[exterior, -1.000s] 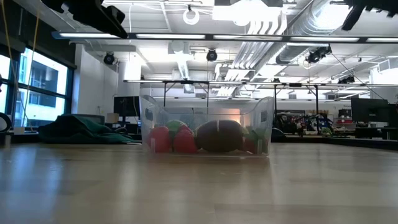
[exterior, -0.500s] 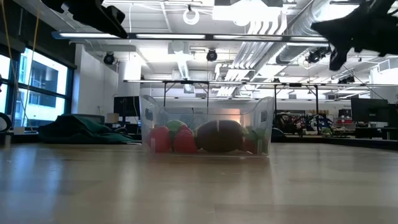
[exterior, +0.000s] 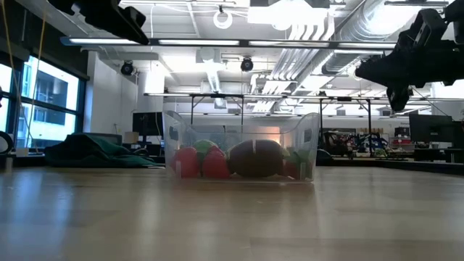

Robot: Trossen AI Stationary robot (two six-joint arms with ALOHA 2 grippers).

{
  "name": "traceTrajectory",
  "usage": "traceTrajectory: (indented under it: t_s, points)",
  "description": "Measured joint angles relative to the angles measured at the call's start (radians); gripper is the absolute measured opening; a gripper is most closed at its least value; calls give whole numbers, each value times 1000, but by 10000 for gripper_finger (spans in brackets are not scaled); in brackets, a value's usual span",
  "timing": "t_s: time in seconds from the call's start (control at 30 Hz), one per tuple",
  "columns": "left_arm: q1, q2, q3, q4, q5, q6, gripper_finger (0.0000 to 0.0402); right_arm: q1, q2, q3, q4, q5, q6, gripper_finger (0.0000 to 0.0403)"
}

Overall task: Pick and placing Produce into tupperware
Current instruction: Return to Home Position

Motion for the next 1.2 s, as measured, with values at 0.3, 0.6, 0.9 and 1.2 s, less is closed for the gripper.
traceTrajectory:
  t_s: [0.3,0.6,0.9,1.2]
  points:
    - [0,0,0,0,0,0,122,0,1,0,-3,0,-2,0]
    - [0,0,0,9,1,-28,122,0,1,1,-3,0,-2,0]
    - [0,0,0,40,81,-229,122,0,1,1,-3,0,-2,0]
    - [0,-1,0,-69,149,-329,122,0,1,1,-3,0,-2,0]
